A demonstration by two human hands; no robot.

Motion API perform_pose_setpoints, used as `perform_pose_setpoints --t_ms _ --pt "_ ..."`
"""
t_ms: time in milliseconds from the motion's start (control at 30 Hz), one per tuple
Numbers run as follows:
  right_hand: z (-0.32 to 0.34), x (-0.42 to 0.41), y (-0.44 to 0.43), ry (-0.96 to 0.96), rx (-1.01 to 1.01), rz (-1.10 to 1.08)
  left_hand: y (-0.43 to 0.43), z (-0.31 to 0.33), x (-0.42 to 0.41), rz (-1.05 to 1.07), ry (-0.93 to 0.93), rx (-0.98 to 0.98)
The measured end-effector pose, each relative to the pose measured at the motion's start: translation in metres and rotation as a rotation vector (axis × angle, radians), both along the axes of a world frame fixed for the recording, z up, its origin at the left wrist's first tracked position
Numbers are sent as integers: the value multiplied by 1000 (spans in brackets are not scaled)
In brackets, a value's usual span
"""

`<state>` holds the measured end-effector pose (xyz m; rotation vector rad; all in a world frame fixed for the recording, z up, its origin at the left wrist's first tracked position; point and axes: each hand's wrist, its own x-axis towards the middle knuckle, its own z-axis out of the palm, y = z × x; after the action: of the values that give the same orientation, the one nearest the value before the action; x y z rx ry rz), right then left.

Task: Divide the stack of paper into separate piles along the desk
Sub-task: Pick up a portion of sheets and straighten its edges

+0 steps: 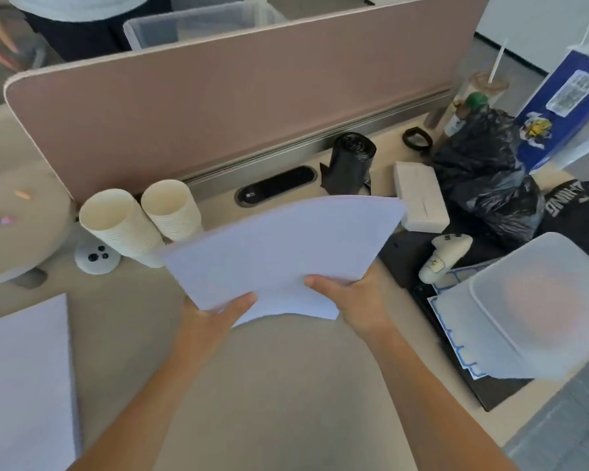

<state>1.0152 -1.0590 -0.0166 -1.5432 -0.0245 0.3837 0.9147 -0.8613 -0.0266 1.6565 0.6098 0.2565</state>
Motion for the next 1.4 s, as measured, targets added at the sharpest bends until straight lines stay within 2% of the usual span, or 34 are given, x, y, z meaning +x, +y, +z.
perform_pose_setpoints --t_ms 133,333,500,600,667,800,867,1000,1100,1200,1300,1400 --pt "-3 5 6 36 -58 29 -8 1 6 33 52 -102" --pt "20 49 0 9 -204 14 -7 17 43 18 167 -126" --pt "-3 80 -5 3 -665 170 -20 -7 60 -20 374 -187" --pt "-26 93 1 48 -818 232 -24 -28 67 -59 460 -222" --pt "-43 102 5 -3 -900 244 -24 -38 73 -66 495 -239" --pt "-67 111 6 -134 -989 244 -25 -57 85 -30 572 -283" --pt "-72 113 5 -165 -1008 237 -28 -56 90 11 597 -208" --pt "-61 114 11 -181 -1061 224 -31 -44 94 -43 677 -67" --pt "-48 109 13 -203 -1194 281 -24 -40 85 -66 806 37" --pt "-32 101 15 -243 -1339 307 -4 -34 63 -96 841 157" --pt "-14 84 31 -307 -1394 323 28 -31 24 -144 815 28" --pt "3 55 68 -363 -1262 395 63 -17 -18 -113 704 -93"
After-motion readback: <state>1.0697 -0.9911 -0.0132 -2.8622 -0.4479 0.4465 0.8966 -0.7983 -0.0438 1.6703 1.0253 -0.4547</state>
